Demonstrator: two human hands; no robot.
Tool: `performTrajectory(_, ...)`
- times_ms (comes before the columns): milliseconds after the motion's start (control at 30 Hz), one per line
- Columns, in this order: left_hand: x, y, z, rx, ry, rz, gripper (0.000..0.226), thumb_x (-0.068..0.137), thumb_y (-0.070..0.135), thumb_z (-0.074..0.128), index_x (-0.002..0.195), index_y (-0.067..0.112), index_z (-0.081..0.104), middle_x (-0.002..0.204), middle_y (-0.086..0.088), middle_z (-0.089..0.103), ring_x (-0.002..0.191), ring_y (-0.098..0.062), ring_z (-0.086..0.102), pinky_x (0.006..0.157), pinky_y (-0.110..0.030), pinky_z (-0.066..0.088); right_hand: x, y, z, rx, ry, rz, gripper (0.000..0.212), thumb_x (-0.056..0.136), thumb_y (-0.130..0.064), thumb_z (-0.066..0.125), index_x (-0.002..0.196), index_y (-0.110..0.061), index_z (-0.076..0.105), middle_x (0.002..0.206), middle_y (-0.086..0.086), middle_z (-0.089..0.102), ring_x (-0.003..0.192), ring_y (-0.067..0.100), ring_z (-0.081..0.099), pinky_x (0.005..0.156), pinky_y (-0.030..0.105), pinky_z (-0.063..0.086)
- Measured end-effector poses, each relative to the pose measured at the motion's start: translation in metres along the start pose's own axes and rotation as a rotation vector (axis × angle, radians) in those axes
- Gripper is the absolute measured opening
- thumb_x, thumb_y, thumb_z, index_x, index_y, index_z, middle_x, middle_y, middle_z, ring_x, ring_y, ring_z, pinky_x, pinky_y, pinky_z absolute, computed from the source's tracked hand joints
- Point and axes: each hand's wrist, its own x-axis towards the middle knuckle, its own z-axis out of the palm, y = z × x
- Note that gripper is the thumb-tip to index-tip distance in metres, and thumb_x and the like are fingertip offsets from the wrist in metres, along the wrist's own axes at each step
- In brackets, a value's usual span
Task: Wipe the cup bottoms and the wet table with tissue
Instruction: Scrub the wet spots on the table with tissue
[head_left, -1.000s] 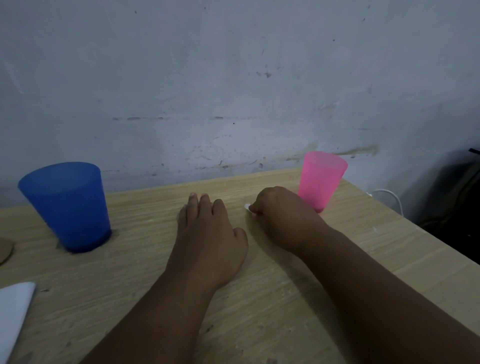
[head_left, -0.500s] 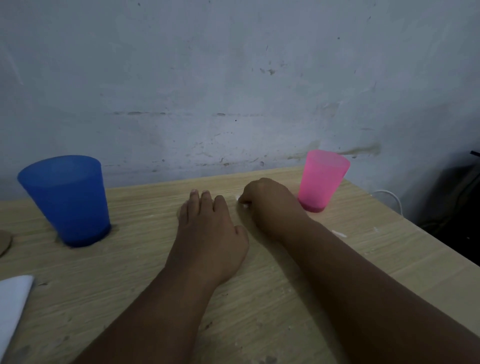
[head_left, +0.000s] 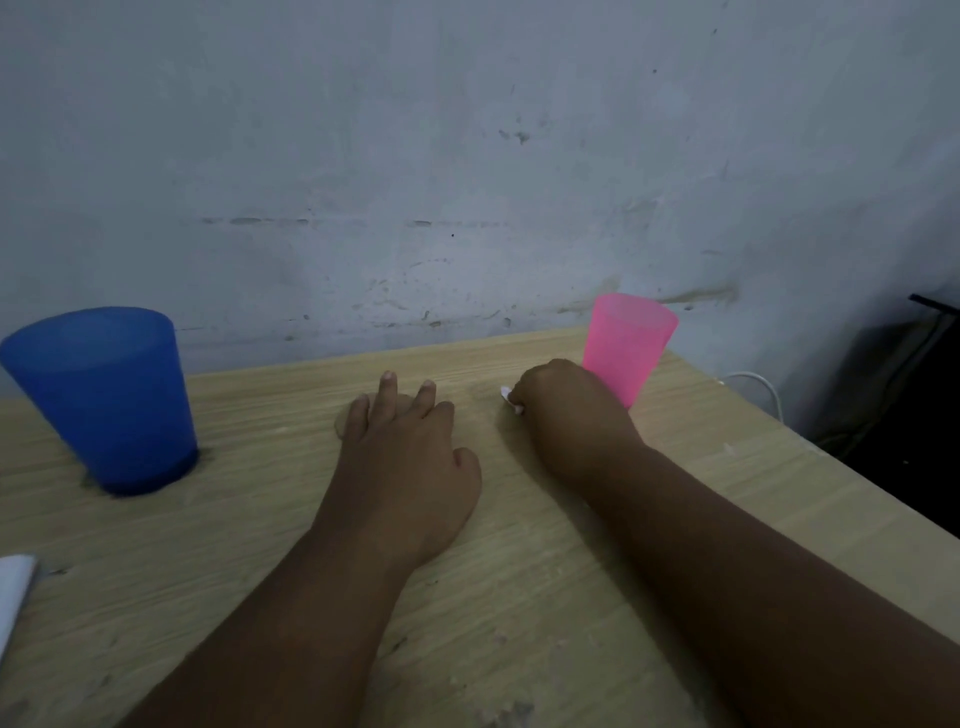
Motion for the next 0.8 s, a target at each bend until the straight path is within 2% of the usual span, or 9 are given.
performTrajectory(100,-0.001,0.002,0.0,-0.004,-0.011,0.009,0.057,0.1,0.036,0.032,0.156,0.023,0.034,0.17,0.004,0.016,0.157,-0.024,-0.006,0.126,-0.044,-0.005,-0.015,-0.001,-0.003,0.022,0.02,0.082,0.021,0.095,-0.013,0.051,0.083,-0.019,0.067,0.089,0.003,0.066,0.091,0.022,0.062,0.079,0.037,0.053)
performTrajectory(200,0.0,0.001,-0.001,-0.003,-0.017,0.013,0.057,0.1,0.036,0.031,0.156,0.023,0.034,0.169,0.004,0.016,0.157,-0.025,-0.006,0.126,-0.044,-0.005,-0.028,-0.011,-0.005,0.013,0.036,0.009,0.022,0.094,-0.013,0.051,0.092,-0.018,0.072,0.091,0.002,0.068,0.09,0.02,0.062,0.078,0.032,0.052)
performTrajectory(300,0.0,0.0,-0.001,-0.01,-0.024,0.01,0.057,0.102,0.038,0.03,0.157,0.023,0.031,0.169,0.004,0.017,0.157,-0.024,-0.005,0.126,-0.043,-0.004,-0.033,-0.027,-0.004,0.085,0.019,-0.105,0.029,0.098,-0.029,0.048,0.089,-0.02,0.074,0.085,0.0,0.067,0.086,0.018,0.059,0.071,0.028,0.042)
performTrajectory(367,-0.001,0.0,-0.002,-0.023,-0.018,0.004,0.057,0.102,0.037,0.03,0.158,0.024,0.03,0.169,0.004,0.016,0.157,-0.023,-0.005,0.126,-0.042,-0.004,-0.03,-0.025,-0.009,0.171,-0.019,-0.09,0.031,0.098,-0.032,0.051,0.085,-0.018,0.075,0.083,-0.002,0.07,0.083,0.017,0.062,0.074,0.029,0.046)
performTrajectory(467,0.0,0.0,-0.002,-0.032,-0.004,-0.007,0.06,0.1,0.035,0.033,0.159,0.022,0.026,0.17,0.002,0.014,0.157,-0.023,-0.005,0.127,-0.042,-0.003,-0.021,-0.006,-0.013,0.281,0.025,0.07,0.021,0.095,-0.026,0.06,0.088,-0.017,0.077,0.089,-0.003,0.073,0.085,0.013,0.065,0.079,0.025,0.047)
performTrajectory(533,0.0,0.001,-0.002,-0.028,-0.001,-0.024,0.063,0.1,0.034,0.033,0.159,0.019,0.022,0.171,-0.001,0.01,0.157,-0.024,-0.006,0.127,-0.041,-0.003,-0.013,0.005,-0.006,0.218,0.045,0.163,0.017,0.094,-0.02,0.059,0.092,-0.018,0.077,0.094,-0.003,0.073,0.09,0.013,0.066,0.08,0.021,0.045)
performTrajectory(667,0.0,0.003,-0.002,-0.027,-0.009,-0.052,0.065,0.101,0.036,0.033,0.16,0.016,0.017,0.171,-0.005,0.006,0.157,-0.026,-0.007,0.127,-0.042,-0.003,0.01,-0.006,0.007,0.079,-0.01,0.173,0.022,0.091,-0.007,0.051,0.089,-0.013,0.072,0.093,0.006,0.07,0.091,0.024,0.065,0.085,0.034,0.054)
performTrajectory(800,0.001,0.002,-0.002,-0.032,-0.002,-0.043,0.065,0.1,0.036,0.034,0.16,0.016,0.018,0.171,-0.005,0.007,0.157,-0.026,-0.006,0.127,-0.042,-0.002,0.032,-0.023,0.01,0.067,-0.005,0.207,0.024,0.088,-0.001,0.049,0.085,-0.013,0.069,0.099,0.008,0.069,0.091,0.026,0.064,0.084,0.033,0.053)
